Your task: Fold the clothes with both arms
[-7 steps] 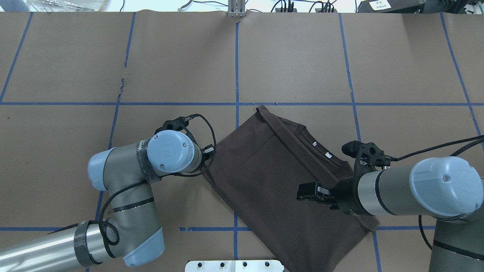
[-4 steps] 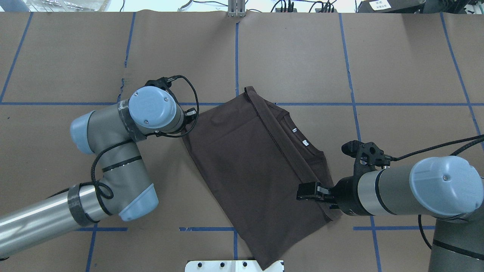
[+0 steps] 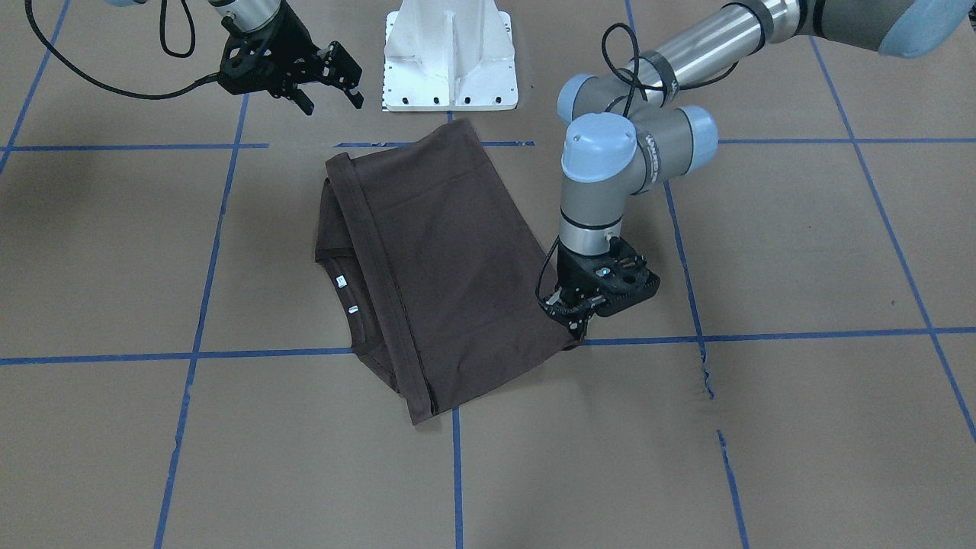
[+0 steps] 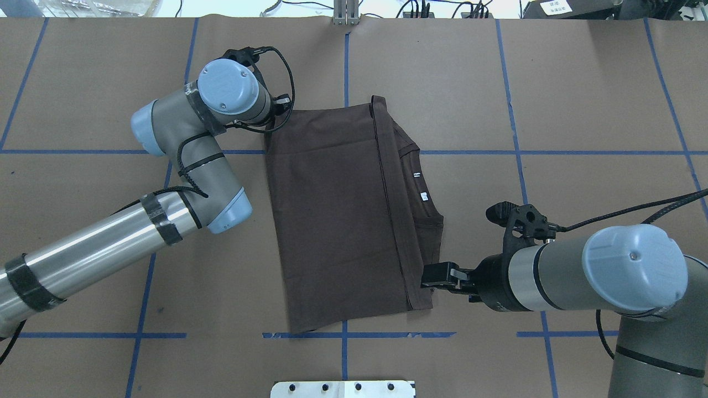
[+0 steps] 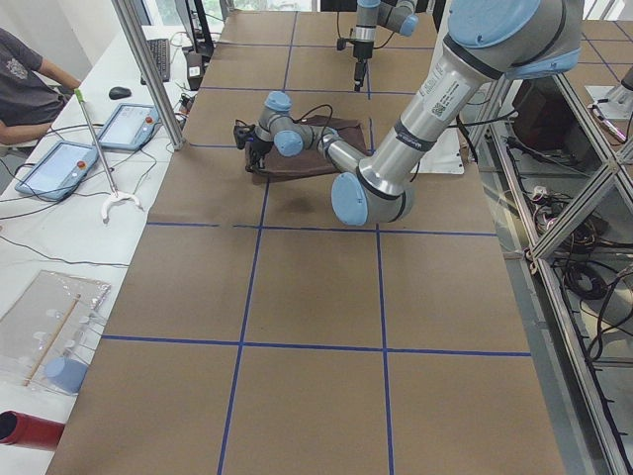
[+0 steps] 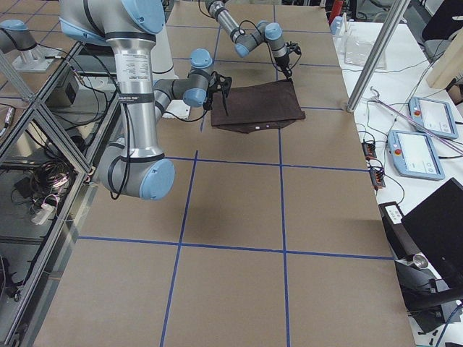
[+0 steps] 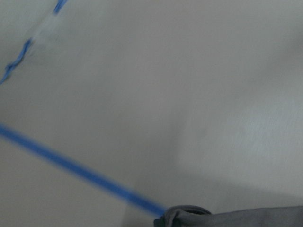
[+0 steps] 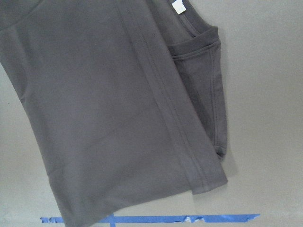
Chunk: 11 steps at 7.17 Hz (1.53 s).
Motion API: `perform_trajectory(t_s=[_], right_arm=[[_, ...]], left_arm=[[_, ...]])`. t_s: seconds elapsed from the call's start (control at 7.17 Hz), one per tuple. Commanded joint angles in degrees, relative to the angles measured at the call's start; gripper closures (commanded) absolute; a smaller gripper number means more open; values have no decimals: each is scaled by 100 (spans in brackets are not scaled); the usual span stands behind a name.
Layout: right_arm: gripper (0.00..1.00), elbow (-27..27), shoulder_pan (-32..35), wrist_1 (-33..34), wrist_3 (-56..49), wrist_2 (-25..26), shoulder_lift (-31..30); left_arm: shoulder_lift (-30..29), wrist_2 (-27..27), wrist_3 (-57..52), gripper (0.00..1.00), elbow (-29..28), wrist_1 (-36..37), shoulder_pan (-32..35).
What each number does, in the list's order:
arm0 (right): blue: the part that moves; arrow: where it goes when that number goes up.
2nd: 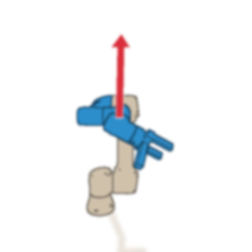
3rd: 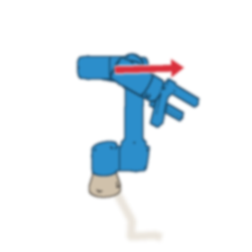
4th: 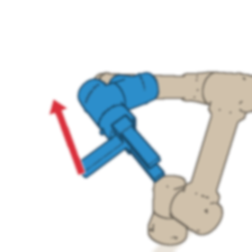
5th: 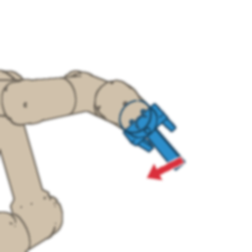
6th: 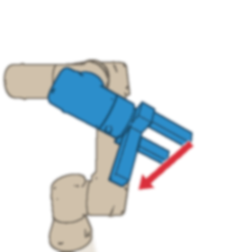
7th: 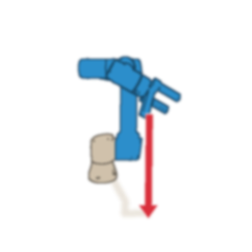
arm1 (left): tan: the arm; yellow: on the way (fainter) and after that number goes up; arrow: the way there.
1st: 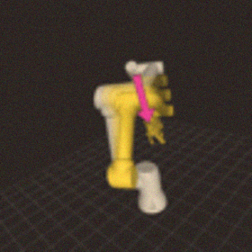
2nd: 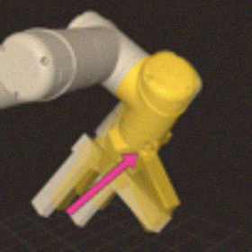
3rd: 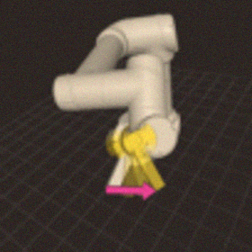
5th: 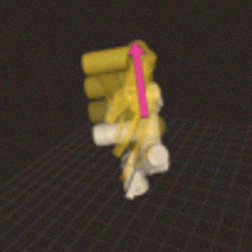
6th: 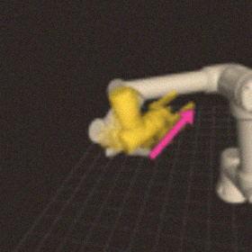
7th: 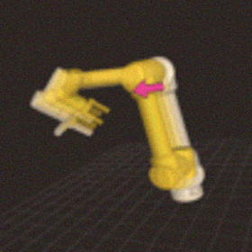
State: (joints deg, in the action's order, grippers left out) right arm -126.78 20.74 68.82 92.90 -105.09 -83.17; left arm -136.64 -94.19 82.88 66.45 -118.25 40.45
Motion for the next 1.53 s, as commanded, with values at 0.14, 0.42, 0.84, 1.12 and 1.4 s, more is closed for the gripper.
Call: perform_trajectory(t_s=[0.14,0.42,0.84,1.12,1.4], right_arm=[[0,197,18,0,0,24,142],[0,574,210,53,0,6,468],[0,838,369,1013,-718,6,939],[0,1486,361,2043,-1211,24,1800],[0,2373,334,2127,-1213,15,2443]], left_arm=[[-468,400,-588,100,-1097,-1086,77],[-451,593,-868,0,-1099,-1095,86],[-119,-201,-1178,0,-102,-379,200],[609,-354,-1248,0,1495,683,191],[980,-486,-1336,0,2528,1224,165]])
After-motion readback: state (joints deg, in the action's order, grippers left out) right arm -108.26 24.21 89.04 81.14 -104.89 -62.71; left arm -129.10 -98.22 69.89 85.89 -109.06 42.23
